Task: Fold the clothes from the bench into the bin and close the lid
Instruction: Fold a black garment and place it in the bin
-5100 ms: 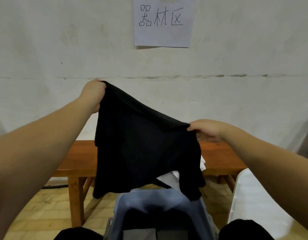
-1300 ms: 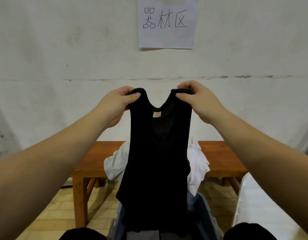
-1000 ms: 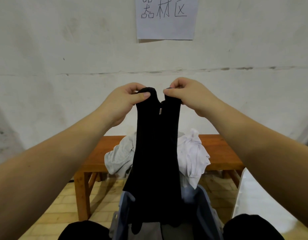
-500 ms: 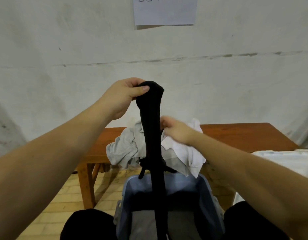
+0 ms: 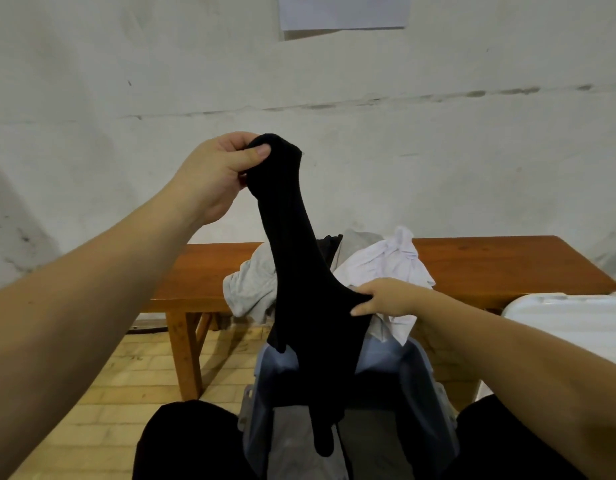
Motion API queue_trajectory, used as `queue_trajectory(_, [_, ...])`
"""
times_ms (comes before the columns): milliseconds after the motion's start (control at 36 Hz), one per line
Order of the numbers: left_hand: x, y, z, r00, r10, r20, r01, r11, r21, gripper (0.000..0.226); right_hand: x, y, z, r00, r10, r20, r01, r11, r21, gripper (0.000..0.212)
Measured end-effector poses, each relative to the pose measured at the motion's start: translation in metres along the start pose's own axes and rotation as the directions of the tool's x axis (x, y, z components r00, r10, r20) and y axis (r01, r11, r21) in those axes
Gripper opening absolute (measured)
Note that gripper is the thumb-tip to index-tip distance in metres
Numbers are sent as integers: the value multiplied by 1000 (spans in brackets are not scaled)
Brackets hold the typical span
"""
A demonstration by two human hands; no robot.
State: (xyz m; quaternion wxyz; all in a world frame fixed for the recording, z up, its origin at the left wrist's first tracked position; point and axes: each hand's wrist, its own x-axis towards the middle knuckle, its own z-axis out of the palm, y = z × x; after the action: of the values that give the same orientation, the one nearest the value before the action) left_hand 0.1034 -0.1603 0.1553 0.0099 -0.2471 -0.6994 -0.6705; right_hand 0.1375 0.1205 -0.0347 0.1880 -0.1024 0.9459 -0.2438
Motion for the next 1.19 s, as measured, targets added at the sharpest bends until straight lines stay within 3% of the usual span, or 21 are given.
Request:
queue_trajectory(56, [0,-3,-5,1000,-12,-26,12,1000,-9,13,-7,10,-3,999,27,-47,-23,996,89,10])
queue_trajectory(167, [0,-9,-6,995,-43,-87,37,997,-69,10,-16,27,-7,983,89,-158,-50,971,234,25])
queue_trajectory(250, [-2,-12,1,990,-79,-120,61,987,-146,9,-26,21,-10,960,98,-264,23,908,418,17])
queue_trajectory(361, [-2,-11,19,986,-104,-129,73,972,-222,10,-30,-11,-15,955,2,-296,225,647,728,29])
queue_trajectory(417, [-2,-8,33,984,-113,-136,75,964,-256,11,-30,-29,-15,963,-57,-265,256,519,816,30])
queue_trajectory(472, [-1,-5,48,981,-124,-147,75,950,-304,9,-30,-49,-14,969,-103,-225,247,441,863,27])
queue_trajectory(639, [3,-7,84,961,-218,-171,122,888,-442,12,-21,-82,4,963,-65,-261,260,482,837,19])
queue_trajectory(750, [5,-22,87,946,-282,-158,155,824,-545,15,-22,-84,8,956,-48,-288,285,360,888,21])
queue_trajectory(861, [-6,-53,82,938,-337,-78,272,860,-432,26,-25,-79,-1,935,-17,-354,352,176,920,31])
queue_trajectory(1000, [-55,-97,84,921,-389,-14,382,911,-155,62,-29,-74,-20,904,73,-421,417,64,907,35])
queue_trajectory(1111, [-93,-129,87,938,-347,-3,346,936,-65,44,-32,-75,-29,897,90,-432,439,-69,896,35])
queue_trajectory(1194, [-116,-148,87,955,-283,84,284,959,-1,54,-34,-78,-33,903,66,-424,429,-116,896,34])
